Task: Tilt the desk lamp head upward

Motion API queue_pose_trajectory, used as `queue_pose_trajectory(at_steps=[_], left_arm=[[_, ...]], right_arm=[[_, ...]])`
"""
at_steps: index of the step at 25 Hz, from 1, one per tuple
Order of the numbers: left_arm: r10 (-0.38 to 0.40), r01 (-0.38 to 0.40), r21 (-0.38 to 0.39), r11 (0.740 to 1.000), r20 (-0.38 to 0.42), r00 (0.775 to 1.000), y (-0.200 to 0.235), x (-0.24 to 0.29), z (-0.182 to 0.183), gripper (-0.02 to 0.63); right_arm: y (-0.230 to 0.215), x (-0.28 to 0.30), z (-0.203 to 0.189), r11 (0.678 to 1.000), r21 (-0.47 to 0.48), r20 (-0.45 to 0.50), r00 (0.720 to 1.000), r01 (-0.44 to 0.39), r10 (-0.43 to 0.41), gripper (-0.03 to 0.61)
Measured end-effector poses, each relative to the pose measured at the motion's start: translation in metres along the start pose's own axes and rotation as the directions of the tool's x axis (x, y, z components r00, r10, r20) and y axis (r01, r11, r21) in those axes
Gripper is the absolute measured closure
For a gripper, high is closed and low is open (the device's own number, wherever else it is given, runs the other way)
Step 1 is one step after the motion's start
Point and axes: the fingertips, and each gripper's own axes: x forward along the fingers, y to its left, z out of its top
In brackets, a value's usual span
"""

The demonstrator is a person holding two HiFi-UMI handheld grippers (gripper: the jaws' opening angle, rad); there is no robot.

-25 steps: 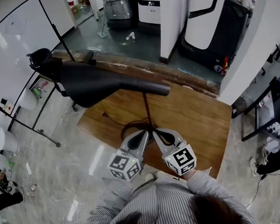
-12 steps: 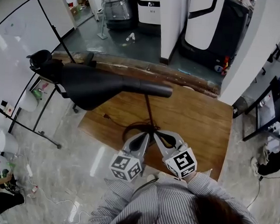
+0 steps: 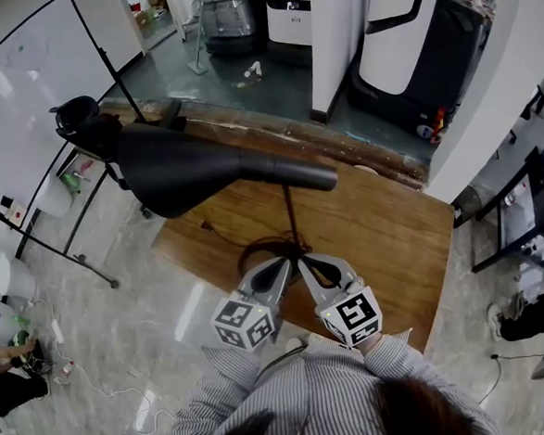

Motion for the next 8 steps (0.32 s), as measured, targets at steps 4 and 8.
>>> queue_pose_trajectory(at_steps=[4,8], left_arm=[[-0.004,0.004,0.002,1.000,-0.009,1.000,-0.0001,0.0018,-0.0006,0.609],[-0.010,0.010,0.004,1.000,-0.017,1.000,-0.0001,0.0062,0.0001,0.609]], right_arm=[[-0.0023,0.0007,0.0014,1.000,0.003,0.003,1.000,0.005,-0.005,0.577],[-0.0070,0.0030,0.0035,1.000,0.003,0.004,1.000,0.010,-0.010,0.577]])
